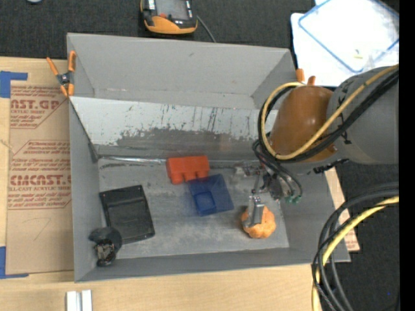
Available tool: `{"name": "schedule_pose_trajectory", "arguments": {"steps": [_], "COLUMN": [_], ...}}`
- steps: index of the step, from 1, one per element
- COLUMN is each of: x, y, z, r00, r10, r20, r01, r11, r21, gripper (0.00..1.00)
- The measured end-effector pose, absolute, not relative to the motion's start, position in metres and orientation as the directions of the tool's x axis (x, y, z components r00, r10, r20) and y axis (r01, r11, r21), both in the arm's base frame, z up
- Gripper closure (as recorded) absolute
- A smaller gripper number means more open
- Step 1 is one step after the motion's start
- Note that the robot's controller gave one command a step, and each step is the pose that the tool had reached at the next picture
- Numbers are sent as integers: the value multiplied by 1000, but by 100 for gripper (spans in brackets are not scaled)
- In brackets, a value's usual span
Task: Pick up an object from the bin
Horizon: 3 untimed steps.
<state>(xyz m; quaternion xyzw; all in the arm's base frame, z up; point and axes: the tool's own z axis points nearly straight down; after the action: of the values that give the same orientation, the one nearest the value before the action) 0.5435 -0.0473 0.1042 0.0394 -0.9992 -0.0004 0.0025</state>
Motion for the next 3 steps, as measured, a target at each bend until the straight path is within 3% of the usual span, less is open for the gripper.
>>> {"name": "schedule_pose_trajectory", "arguments": {"steps": [1,3], "x": [573,549], "y": [-59,-72], "z": [85,73], "r00": [-993,-973], "r10": [-114,-230], "r20": [-17,-15], "r01": [-114,-230], "r11": [993,973], "r21": [-6,-4], "gripper": [0,0]}}
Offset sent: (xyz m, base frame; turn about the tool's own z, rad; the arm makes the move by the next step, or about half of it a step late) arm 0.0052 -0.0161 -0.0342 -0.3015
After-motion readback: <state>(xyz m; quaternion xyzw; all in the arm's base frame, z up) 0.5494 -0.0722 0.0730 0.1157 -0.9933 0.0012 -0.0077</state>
